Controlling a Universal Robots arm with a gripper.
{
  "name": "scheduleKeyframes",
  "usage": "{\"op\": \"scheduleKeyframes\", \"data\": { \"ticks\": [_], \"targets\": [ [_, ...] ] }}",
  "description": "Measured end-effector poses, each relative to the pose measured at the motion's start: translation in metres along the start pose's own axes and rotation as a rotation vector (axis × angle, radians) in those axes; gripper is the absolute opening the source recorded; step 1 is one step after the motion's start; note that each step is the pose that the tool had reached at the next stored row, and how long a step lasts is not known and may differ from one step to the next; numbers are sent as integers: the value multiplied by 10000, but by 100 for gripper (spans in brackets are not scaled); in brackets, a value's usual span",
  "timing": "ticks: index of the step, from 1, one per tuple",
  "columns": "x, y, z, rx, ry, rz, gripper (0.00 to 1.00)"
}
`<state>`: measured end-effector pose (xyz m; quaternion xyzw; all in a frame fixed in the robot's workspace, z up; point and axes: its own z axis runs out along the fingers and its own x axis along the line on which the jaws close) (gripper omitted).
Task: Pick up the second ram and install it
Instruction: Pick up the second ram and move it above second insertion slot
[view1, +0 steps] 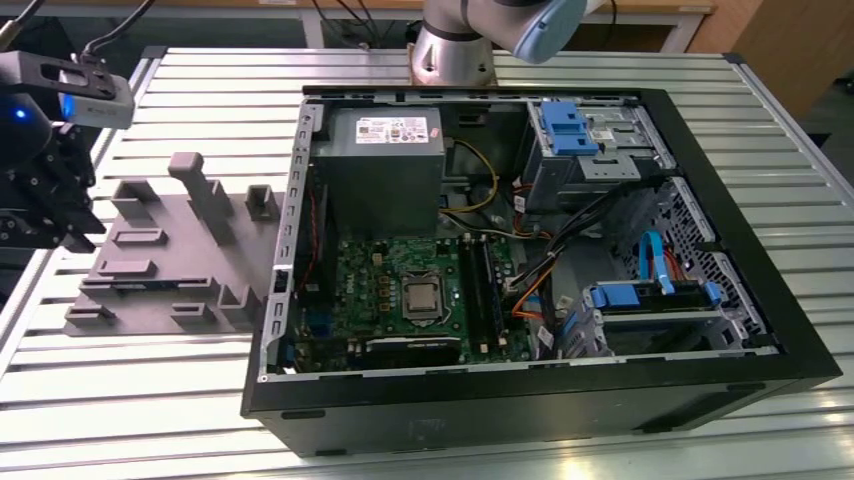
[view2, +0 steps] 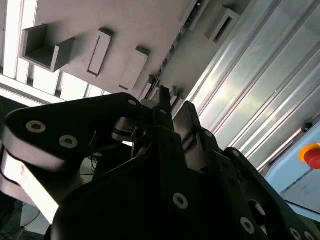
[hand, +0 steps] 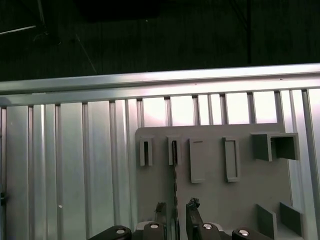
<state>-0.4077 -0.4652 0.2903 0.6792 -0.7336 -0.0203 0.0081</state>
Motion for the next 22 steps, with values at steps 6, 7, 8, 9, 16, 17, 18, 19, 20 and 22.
{"op": "scheduleKeyframes", "data": {
  "ticks": [6, 7, 8, 9, 16, 17, 18, 19, 20, 22],
  "targets": [
    [2, -5, 106, 13, 0, -2, 37],
    [2, -5, 123, 14, 0, -3, 37],
    [2, -6, 141, 15, 0, -8, 37],
    [3, -7, 159, 18, 0, -27, 37],
    [4, -9, 226, 136, 16, -427, 37],
    [4, -10, 235, 177, 16, -430, 37],
    [4, -10, 245, 214, 15, -431, 37],
    [4, -11, 258, 245, 12, -432, 37],
    [5, -12, 276, 258, 10, -432, 37],
    [6, -12, 311, 257, 11, -432, 37]
  ]
}}
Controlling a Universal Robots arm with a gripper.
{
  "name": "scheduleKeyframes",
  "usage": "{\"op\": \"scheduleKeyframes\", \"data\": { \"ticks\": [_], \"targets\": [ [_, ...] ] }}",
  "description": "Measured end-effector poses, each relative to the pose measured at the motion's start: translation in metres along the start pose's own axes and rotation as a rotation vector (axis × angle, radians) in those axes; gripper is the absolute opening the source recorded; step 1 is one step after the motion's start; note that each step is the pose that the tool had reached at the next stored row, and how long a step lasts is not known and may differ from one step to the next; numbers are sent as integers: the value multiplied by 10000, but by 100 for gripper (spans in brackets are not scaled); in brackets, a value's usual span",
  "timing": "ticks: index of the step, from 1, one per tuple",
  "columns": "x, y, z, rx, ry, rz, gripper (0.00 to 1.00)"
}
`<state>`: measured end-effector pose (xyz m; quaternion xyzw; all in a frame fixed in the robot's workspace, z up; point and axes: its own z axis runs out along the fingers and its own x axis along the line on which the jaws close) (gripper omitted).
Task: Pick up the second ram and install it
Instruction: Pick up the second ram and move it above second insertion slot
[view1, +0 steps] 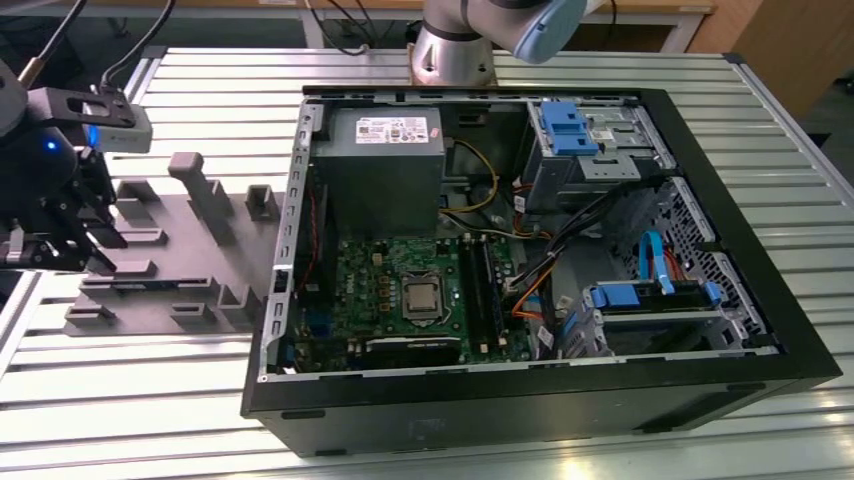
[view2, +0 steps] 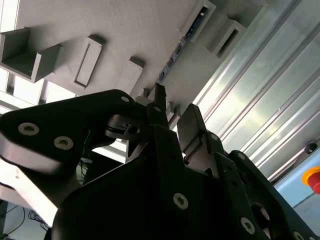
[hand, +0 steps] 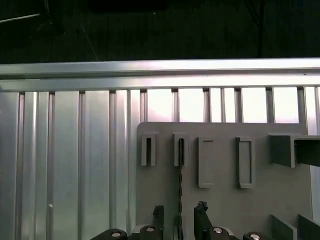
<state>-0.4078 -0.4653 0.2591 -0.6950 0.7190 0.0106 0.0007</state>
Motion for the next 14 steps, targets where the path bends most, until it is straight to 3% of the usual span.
{"op": "scheduleKeyframes", "data": {
  "ticks": [9, 14],
  "targets": [
    [2, 3, 145, -11, -11, 37, 37],
    [2, 3, 149, -13, -11, 37, 37]
  ]
}}
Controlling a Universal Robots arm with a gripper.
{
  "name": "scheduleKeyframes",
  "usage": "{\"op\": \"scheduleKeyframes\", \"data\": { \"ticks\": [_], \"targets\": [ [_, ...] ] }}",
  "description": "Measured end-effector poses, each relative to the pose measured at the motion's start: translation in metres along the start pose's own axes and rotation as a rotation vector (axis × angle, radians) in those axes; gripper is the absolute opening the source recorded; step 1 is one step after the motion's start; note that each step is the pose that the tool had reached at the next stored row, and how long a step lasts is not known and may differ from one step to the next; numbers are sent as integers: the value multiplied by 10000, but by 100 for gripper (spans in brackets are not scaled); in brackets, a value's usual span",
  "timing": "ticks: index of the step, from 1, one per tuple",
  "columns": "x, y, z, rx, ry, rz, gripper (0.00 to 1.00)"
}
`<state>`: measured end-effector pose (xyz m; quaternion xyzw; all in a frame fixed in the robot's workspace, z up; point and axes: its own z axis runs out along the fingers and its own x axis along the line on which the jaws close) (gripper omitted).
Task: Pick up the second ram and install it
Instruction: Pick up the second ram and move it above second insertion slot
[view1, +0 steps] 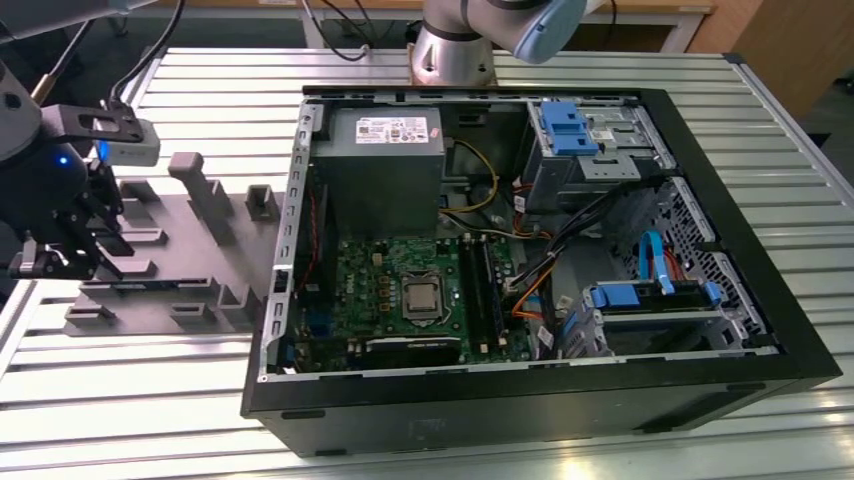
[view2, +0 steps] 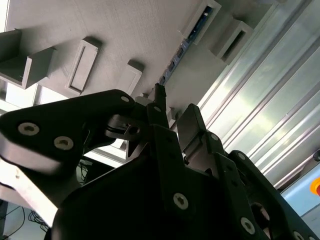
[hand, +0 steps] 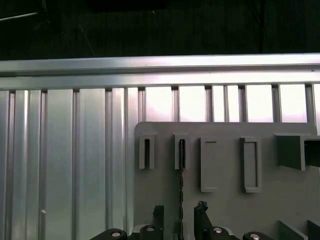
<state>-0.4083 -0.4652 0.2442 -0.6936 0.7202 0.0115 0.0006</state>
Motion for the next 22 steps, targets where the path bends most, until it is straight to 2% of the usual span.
{"op": "scheduleKeyframes", "data": {
  "ticks": [6, 14, 22],
  "targets": [
    [0, -1, 32, 0, -43, -1, 37],
    [3, 9, 161, -24, -43, -1, 37],
    [3, 9, 173, -22, -46, 0, 37]
  ]
}}
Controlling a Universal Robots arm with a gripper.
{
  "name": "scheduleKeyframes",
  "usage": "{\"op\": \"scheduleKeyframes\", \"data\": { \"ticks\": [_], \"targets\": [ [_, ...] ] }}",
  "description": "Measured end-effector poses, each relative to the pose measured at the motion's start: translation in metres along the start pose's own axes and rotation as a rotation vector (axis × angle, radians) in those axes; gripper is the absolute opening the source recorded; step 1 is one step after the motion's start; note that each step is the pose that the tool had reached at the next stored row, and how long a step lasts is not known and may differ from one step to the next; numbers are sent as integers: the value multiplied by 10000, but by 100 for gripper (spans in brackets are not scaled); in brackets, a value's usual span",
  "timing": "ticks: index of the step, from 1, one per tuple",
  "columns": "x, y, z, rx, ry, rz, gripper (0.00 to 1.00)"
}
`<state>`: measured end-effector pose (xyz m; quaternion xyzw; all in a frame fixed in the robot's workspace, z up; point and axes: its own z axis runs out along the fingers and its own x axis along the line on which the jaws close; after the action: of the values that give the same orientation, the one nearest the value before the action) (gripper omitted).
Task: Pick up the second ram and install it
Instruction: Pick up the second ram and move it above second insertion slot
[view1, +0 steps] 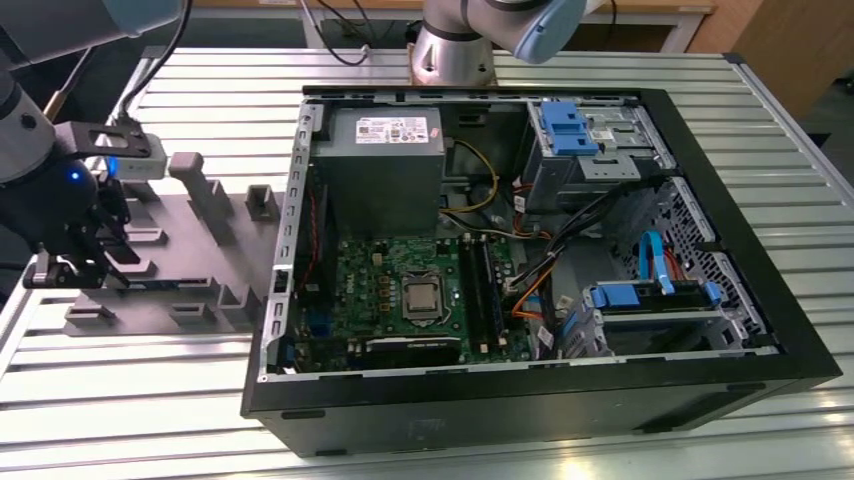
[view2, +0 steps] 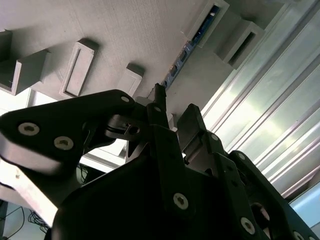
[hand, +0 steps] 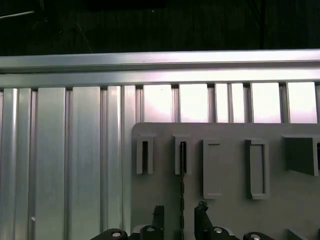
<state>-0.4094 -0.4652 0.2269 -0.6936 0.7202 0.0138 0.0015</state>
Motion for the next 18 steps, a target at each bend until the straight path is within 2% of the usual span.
{"op": "scheduleKeyframes", "data": {
  "ticks": [9, 18],
  "targets": [
    [3, 5, 123, -6, 2, -66, 37],
    [-23, 5, 168, -5, 1, -77, 37]
  ]
}}
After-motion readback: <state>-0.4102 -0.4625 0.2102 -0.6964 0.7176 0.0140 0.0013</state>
